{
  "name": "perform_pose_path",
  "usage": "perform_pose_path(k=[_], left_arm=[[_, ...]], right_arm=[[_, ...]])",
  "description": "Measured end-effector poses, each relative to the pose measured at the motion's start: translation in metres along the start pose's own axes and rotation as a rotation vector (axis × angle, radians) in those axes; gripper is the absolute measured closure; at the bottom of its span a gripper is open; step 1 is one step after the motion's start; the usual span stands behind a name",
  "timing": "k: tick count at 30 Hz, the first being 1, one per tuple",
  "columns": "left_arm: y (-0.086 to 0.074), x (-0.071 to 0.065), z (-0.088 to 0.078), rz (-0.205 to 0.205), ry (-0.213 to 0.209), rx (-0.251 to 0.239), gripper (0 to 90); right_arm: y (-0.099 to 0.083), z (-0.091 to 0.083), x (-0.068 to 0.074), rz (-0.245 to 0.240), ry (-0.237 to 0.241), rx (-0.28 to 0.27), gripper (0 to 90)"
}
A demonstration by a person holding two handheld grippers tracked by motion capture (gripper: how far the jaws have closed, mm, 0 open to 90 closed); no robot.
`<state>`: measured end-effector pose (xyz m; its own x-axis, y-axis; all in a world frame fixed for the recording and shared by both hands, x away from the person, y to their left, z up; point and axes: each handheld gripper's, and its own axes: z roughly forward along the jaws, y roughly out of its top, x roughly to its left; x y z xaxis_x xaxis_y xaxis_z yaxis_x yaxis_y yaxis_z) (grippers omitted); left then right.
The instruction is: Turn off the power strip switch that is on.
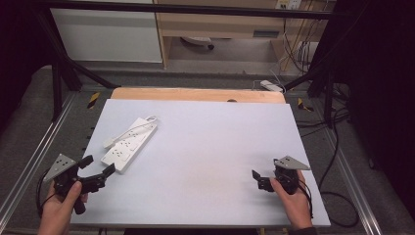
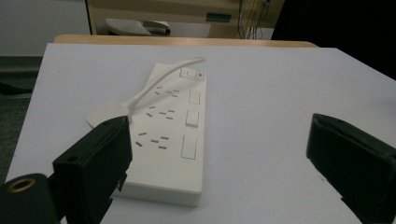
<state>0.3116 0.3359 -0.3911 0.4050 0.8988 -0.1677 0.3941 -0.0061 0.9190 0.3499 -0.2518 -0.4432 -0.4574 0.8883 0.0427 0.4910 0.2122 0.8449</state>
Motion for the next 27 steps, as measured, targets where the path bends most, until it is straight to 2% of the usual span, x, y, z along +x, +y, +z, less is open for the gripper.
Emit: perform_pose_path(k=[8, 13, 27], left_arm=[[0.009, -0.003, 0.0, 0.019, -0.02, -0.005, 6.8], [0.013, -0.002, 0.001, 0.008, -0.023, -0.006, 6.8], [0.025, 0.001, 0.012, 0.016, -0.003, 0.026, 6.8]], right_arm=[[0.001, 0.001, 0.001, -0.006, -0.004, 0.002, 4.8], [0.001, -0.001, 0.001, 0.002, -0.008, -0.001, 4.7], [0.001, 0.0, 0.001, -0.001, -0.006, 0.0, 4.6]])
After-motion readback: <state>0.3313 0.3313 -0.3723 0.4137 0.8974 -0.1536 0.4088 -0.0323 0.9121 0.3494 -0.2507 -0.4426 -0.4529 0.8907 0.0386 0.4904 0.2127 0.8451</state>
